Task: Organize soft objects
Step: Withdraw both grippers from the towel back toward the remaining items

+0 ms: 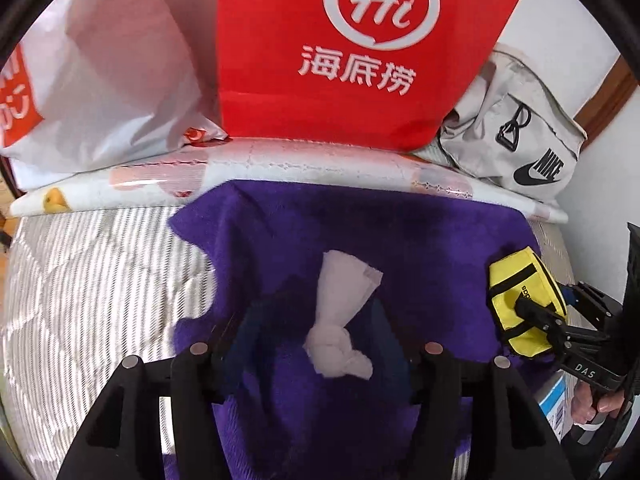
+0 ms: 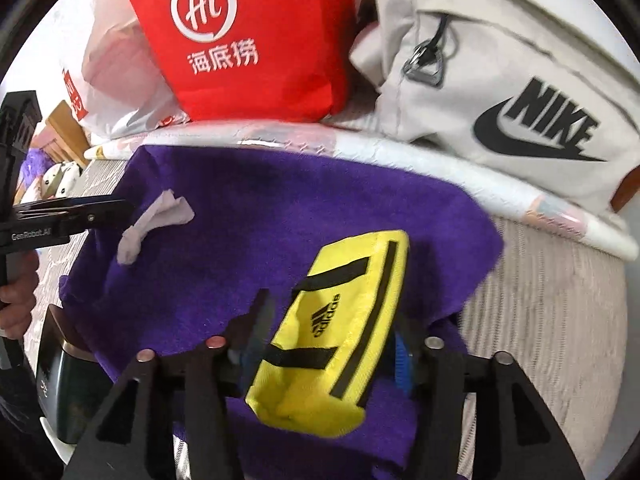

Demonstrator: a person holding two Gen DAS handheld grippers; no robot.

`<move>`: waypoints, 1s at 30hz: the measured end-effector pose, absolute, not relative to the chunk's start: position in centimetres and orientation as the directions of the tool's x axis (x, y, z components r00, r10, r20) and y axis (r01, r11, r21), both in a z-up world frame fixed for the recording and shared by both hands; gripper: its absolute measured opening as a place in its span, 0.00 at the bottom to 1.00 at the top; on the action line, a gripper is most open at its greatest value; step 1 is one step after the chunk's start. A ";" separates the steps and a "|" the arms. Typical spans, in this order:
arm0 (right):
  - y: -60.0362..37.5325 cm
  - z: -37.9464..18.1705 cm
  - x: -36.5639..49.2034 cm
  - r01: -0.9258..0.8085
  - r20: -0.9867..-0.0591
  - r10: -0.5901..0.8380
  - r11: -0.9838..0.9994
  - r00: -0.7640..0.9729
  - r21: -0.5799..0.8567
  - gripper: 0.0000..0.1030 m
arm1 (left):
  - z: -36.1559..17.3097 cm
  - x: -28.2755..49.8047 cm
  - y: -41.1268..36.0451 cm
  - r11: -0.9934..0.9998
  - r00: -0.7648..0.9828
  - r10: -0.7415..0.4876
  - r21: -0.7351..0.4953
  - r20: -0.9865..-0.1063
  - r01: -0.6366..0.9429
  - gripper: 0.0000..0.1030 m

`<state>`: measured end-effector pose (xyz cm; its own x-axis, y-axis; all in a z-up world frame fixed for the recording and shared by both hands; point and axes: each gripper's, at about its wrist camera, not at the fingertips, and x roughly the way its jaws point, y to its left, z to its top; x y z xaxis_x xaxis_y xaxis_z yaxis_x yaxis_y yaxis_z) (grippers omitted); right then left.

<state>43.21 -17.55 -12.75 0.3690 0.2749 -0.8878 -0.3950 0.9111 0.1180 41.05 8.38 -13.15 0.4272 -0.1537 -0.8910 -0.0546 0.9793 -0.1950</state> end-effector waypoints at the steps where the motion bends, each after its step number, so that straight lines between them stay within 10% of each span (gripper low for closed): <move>1: -17.8 -12.3 43.0 -0.389 -0.885 0.271 0.914 0.379 0.113 0.54 | -12.8 40.7 8.5 0.979 0.432 -0.148 -0.192 -0.890 -0.062 0.58; 30: -20.8 -3.5 24.7 -0.331 -0.785 0.311 0.933 0.536 0.144 0.73 | -6.5 19.9 7.6 0.981 0.566 -0.103 -0.178 -0.818 -0.079 0.62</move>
<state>24.70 -20.82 -3.50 0.5359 0.3115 -0.7848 -0.3312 0.9325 0.1440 19.86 7.63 -6.46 0.5665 -0.1027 -0.8176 -0.0792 0.9808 -0.1781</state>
